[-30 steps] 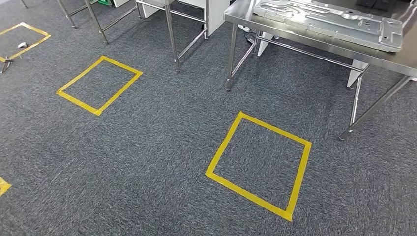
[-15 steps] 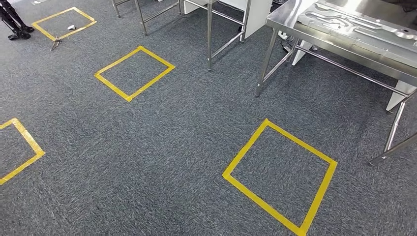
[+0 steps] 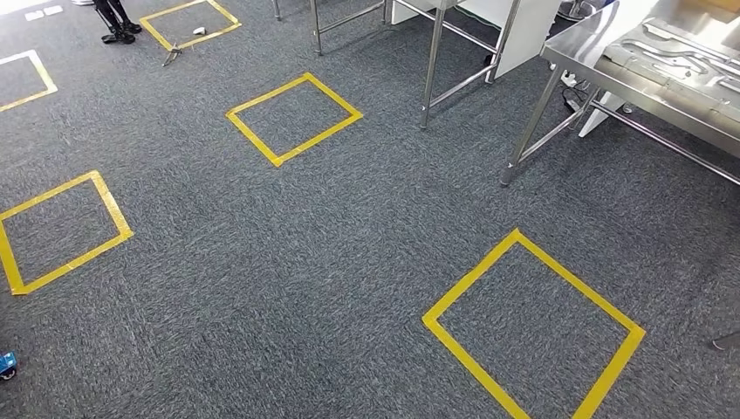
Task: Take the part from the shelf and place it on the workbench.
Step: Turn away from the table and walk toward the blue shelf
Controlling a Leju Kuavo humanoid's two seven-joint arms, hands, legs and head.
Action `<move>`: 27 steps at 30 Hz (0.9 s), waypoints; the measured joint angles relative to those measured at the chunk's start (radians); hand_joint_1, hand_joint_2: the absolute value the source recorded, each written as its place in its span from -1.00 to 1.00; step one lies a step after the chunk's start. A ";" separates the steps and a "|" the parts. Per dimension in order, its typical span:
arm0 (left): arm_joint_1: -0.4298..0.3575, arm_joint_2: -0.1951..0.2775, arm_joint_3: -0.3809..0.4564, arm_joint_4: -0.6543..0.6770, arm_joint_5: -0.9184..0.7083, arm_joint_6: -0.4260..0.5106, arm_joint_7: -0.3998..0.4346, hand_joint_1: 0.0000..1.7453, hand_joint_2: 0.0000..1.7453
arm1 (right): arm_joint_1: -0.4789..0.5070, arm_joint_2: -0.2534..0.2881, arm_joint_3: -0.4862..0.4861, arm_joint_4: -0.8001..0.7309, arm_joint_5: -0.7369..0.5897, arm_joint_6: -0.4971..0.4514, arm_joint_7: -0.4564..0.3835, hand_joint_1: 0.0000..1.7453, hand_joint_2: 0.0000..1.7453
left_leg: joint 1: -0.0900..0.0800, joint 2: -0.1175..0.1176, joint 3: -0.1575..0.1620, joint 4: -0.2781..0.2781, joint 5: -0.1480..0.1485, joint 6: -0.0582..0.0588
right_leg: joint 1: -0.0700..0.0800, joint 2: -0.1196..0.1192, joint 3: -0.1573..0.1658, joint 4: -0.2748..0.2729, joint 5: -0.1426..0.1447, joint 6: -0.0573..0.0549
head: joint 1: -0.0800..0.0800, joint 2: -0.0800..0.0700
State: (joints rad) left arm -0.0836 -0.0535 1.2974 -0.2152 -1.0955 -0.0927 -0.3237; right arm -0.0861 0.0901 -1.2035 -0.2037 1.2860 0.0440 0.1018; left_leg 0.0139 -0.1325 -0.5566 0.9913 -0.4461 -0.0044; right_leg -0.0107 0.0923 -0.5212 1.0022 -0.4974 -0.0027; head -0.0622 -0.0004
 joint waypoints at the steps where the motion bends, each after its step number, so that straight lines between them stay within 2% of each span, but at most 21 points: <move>1: 0.001 0.001 0.000 0.000 0.000 0.000 0.000 -1.00 -1.00 | -0.002 0.001 0.000 0.000 0.000 0.000 0.000 -1.00 -1.00 | 0.001 -0.012 -0.003 -0.002 0.003 -0.007 | -0.002 -0.015 0.001 -0.004 0.002 -0.004 | 0.000 0.000; 2: 0.003 0.002 0.000 0.000 0.001 0.000 0.000 -1.00 -1.00 | -0.003 0.002 0.001 0.000 0.000 0.000 0.000 -1.00 -1.00 | 0.001 -0.011 -0.007 0.001 0.002 -0.013 | -0.003 -0.029 0.004 -0.010 0.005 -0.008 | 0.000 0.000; 3: 0.004 0.002 0.000 0.000 0.002 0.000 0.000 -1.00 -1.00 | -0.003 0.003 0.001 0.000 0.000 0.000 0.000 -1.00 -1.00 | -0.001 0.007 -0.014 0.013 -0.007 -0.016 | -0.006 -0.044 0.006 -0.016 0.008 -0.015 | 0.000 0.000; 4: 0.003 0.002 0.000 0.000 0.002 0.000 0.000 -1.00 -1.00 | -0.002 0.004 0.001 0.000 0.000 0.000 0.000 -1.00 -1.00 | -0.003 0.036 -0.031 0.049 -0.030 -0.020 | -0.008 -0.061 0.009 -0.023 0.011 -0.021 | -0.001 0.000; 6: -0.002 0.002 0.000 0.000 0.003 0.000 0.000 -1.00 -1.00 | 0.002 0.005 0.001 0.000 -0.001 0.000 0.000 -1.00 -1.00 | -0.001 0.099 -0.090 0.176 -0.099 -0.025 | -0.003 -0.096 0.010 -0.025 0.011 -0.028 | -0.001 0.000; 7: -0.004 0.002 0.000 0.000 0.003 -0.001 0.000 -1.00 -1.00 | 0.003 0.005 0.001 0.000 -0.001 0.000 0.000 -1.00 -1.00 | 0.000 0.114 -0.122 0.244 -0.129 -0.029 | -0.001 -0.114 0.010 -0.025 0.010 -0.029 | -0.001 0.000; 8: -0.004 0.002 0.000 0.000 0.003 -0.001 -0.001 -1.00 -1.00 | 0.003 0.005 0.001 0.000 -0.002 0.000 0.000 -1.00 -1.00 | 0.002 0.121 -0.137 0.283 -0.140 -0.032 | 0.000 -0.131 0.010 -0.024 0.009 -0.029 | -0.001 0.000; 9: -0.003 0.003 0.000 0.000 0.003 -0.001 -0.001 -1.00 -1.00 | 0.002 0.005 0.001 0.000 -0.002 0.000 0.000 -1.00 -1.00 | 0.003 0.125 -0.135 0.286 -0.133 -0.035 | 0.000 -0.146 0.010 -0.023 0.007 -0.028 | -0.001 0.000; 10: -0.001 0.003 0.000 0.000 0.003 -0.001 -0.001 -1.00 -1.00 | 0.001 0.006 0.001 0.000 -0.003 0.000 0.000 -1.00 -1.00 | 0.005 0.129 -0.110 0.246 -0.109 -0.036 | 0.000 -0.160 0.011 -0.022 0.006 -0.026 | -0.001 0.000; 11: -0.001 0.004 0.000 0.000 0.003 -0.001 -0.001 -1.00 -1.00 | 0.000 0.006 0.001 0.000 -0.003 0.000 0.000 -1.00 -1.00 | 0.006 0.140 -0.068 0.175 -0.075 -0.036 | 0.000 -0.174 0.012 -0.019 0.003 -0.023 | -0.001 0.000; 13: -0.002 0.005 0.000 0.000 0.003 -0.002 -0.002 -1.00 -1.00 | -0.002 0.007 0.001 0.000 -0.003 0.000 0.000 -1.00 -1.00 | 0.003 0.175 0.006 0.042 -0.030 -0.027 | 0.002 -0.196 0.016 -0.013 -0.004 -0.014 | -0.001 0.000; 14: -0.003 0.005 0.000 0.000 0.003 -0.003 -0.002 -1.00 -1.00 | -0.003 0.008 0.001 0.000 -0.003 0.000 0.000 -1.00 -1.00 | 0.001 0.185 0.023 0.008 -0.022 -0.021 | 0.003 -0.204 0.018 -0.011 -0.007 -0.009 | -0.001 0.000; 15: -0.003 0.006 0.000 0.000 0.003 -0.003 -0.002 -1.00 -1.00 | -0.005 0.008 0.001 0.000 -0.004 0.000 0.000 -1.00 -1.00 | -0.002 0.187 0.025 0.000 -0.023 -0.014 | 0.005 -0.210 0.020 -0.010 -0.008 -0.003 | -0.001 0.000; 17: -0.002 0.006 0.000 0.000 0.002 -0.003 -0.003 -1.00 -1.00 | -0.010 0.008 0.001 0.000 -0.006 0.000 0.000 -1.00 -1.00 | -0.003 0.168 0.022 0.000 -0.019 -0.002 | 0.005 -0.221 0.024 -0.012 -0.009 0.008 | -0.001 0.000; 19: 0.000 0.007 0.000 0.000 0.000 -0.005 -0.003 -1.00 -1.00 | -0.012 0.008 0.001 0.000 -0.009 0.000 0.000 -1.00 -1.00 | 0.001 0.149 0.023 -0.007 -0.012 0.009 | 0.001 -0.186 0.015 0.016 -0.035 0.019 | -0.001 0.000; 21: -0.002 0.007 0.000 0.000 -0.003 -0.006 -0.003 -1.00 -1.00 | -0.009 0.008 0.000 0.000 -0.011 0.000 0.000 -1.00 -1.00 | 0.003 0.130 0.021 -0.011 -0.006 0.018 | -0.002 -0.125 -0.034 0.126 -0.101 0.024 | -0.001 0.000; 23: -0.005 0.007 0.000 0.000 -0.004 -0.006 -0.003 -1.00 -1.00 | -0.004 0.008 0.000 0.000 -0.012 -0.001 0.000 -1.00 -1.00 | 0.000 0.106 0.016 -0.010 -0.003 0.022 | -0.002 -0.099 -0.101 0.260 -0.155 0.024 | -0.001 0.000; 24: -0.005 0.007 0.000 0.000 -0.004 -0.006 -0.003 -1.00 -1.00 | -0.003 0.008 0.000 0.001 -0.012 -0.001 0.000 -1.00 -1.00 | -0.001 0.093 0.015 -0.010 -0.003 0.023 | -0.002 -0.097 -0.118 0.288 -0.154 0.022 | -0.001 0.000; 25: -0.004 0.007 0.000 0.000 -0.004 -0.006 -0.003 -1.00 -1.00 | -0.002 0.008 0.000 0.001 -0.012 -0.002 0.000 -1.00 -1.00 | -0.002 0.078 0.015 -0.008 -0.003 0.023 | -0.002 -0.094 -0.117 0.279 -0.133 0.019 | -0.001 0.000; 26: -0.004 0.007 0.000 0.000 -0.004 -0.006 -0.003 -1.00 -1.00 | -0.001 0.008 0.000 0.001 -0.012 -0.002 0.000 -1.00 -1.00 | -0.003 0.063 0.015 -0.007 -0.003 0.022 | -0.002 -0.088 -0.098 0.229 -0.094 0.015 | -0.001 0.000; 27: -0.003 0.006 0.000 0.000 -0.004 -0.006 -0.003 -1.00 -1.00 | -0.001 0.008 0.000 0.001 -0.012 -0.002 0.000 -1.00 -1.00 | -0.002 0.048 0.015 -0.005 -0.003 0.022 | -0.002 -0.068 -0.067 0.156 -0.050 0.009 | -0.001 0.000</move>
State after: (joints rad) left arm -0.0871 -0.0472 1.2970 -0.2152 -1.0994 -0.0989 -0.3265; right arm -0.0867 0.0982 -1.2032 -0.2031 1.2741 0.0417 0.1022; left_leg 0.0118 -0.0847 -0.5415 0.9864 -0.4490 0.0171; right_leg -0.0128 0.0246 -0.5886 1.1579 -0.5473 0.0067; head -0.0629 -0.0004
